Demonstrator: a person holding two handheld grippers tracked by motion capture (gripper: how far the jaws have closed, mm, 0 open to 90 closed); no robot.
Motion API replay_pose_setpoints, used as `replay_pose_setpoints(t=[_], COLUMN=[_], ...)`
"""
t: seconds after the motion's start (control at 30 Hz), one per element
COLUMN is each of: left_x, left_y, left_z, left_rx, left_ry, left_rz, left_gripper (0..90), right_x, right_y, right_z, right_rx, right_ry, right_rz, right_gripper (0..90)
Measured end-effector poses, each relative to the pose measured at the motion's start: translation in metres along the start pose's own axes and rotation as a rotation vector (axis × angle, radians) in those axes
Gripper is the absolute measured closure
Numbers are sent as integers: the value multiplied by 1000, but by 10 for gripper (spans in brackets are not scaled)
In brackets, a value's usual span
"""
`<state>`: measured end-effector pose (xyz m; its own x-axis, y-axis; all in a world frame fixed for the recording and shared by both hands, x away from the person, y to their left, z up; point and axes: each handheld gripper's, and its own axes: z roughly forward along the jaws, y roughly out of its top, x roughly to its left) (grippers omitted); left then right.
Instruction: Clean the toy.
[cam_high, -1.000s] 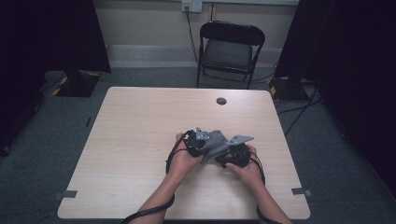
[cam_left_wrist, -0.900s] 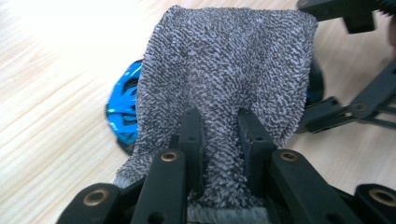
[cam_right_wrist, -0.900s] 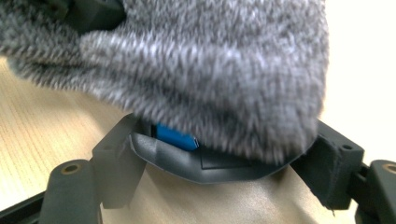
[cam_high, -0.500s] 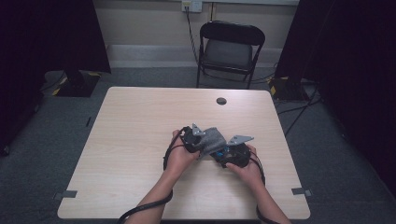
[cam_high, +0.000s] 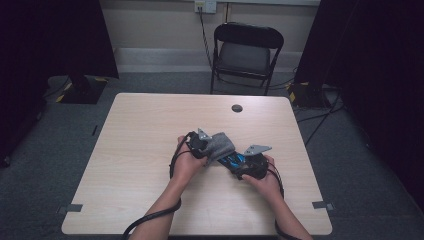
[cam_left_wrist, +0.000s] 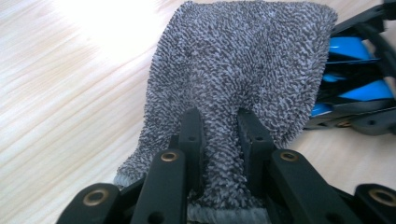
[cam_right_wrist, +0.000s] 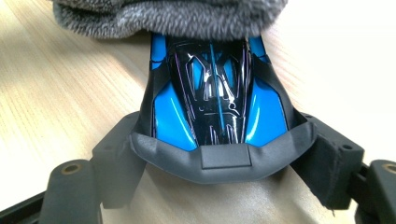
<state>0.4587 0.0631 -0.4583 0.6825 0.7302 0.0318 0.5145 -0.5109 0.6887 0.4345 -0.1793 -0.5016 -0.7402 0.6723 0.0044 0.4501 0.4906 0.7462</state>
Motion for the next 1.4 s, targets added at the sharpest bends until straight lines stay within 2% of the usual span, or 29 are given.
replay_pose_setpoints(t=[0.47,0.77,1.27,1.4], left_x=[17,24,35,38], left_y=[-3,-5,-6,-7], left_z=[6,7,9,9], left_rx=[24,37,58,60], left_ry=[29,38,82,81], left_rz=[-37,-43,-49,-54], left_gripper=[746,746,745,745], right_x=[0,0,0,0], right_y=[0,0,0,0], right_z=[0,0,0,0], right_rx=[0,0,0,0], right_ry=[2,2,2,2], right_rz=[-2,-1,-2,-2], right_gripper=[236,236,236,236])
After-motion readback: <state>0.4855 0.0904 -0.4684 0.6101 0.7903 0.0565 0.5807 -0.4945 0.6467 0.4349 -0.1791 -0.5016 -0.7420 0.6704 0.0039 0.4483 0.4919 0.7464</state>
